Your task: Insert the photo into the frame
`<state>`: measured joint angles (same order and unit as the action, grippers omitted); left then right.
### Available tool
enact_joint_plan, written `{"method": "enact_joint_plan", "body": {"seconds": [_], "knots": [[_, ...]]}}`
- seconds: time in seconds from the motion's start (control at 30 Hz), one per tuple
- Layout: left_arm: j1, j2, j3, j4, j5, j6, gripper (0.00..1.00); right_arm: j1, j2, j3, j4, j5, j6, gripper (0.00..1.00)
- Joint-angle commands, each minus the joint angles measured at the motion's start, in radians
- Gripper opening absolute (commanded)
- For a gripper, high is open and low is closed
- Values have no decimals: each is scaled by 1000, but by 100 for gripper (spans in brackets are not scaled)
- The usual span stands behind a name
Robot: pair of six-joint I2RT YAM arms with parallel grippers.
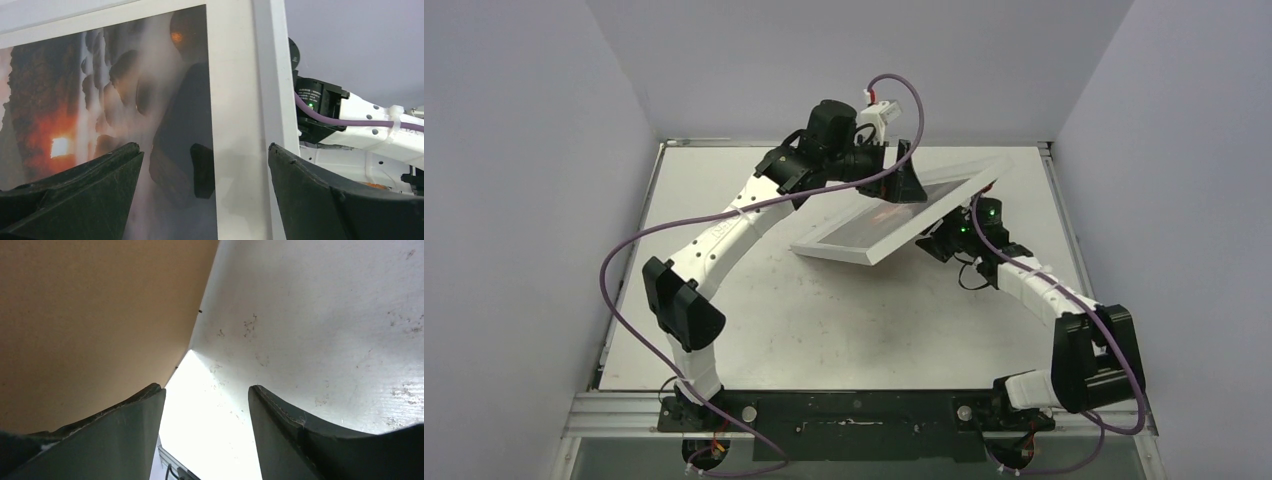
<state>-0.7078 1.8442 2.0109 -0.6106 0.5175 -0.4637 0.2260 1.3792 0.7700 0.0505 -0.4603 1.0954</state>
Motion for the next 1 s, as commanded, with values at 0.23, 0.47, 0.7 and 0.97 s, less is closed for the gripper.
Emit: {"method": "enact_joint_plan", "body": {"seconds": [0.23, 0.47, 0.7, 0.97], "knots": [[94, -88, -64, -42, -9, 64, 96, -6, -123, -231, 148, 34, 84, 64], [274, -146, -260, 27, -2, 110, 96, -15, -121, -341, 206, 42, 132, 65], [367, -164, -441, 94, 5, 157, 96, -38, -49, -408, 279, 41, 160, 65], [498, -125, -510, 123, -4, 221, 97, -85, -19, -380, 103, 58, 75, 65]]}}
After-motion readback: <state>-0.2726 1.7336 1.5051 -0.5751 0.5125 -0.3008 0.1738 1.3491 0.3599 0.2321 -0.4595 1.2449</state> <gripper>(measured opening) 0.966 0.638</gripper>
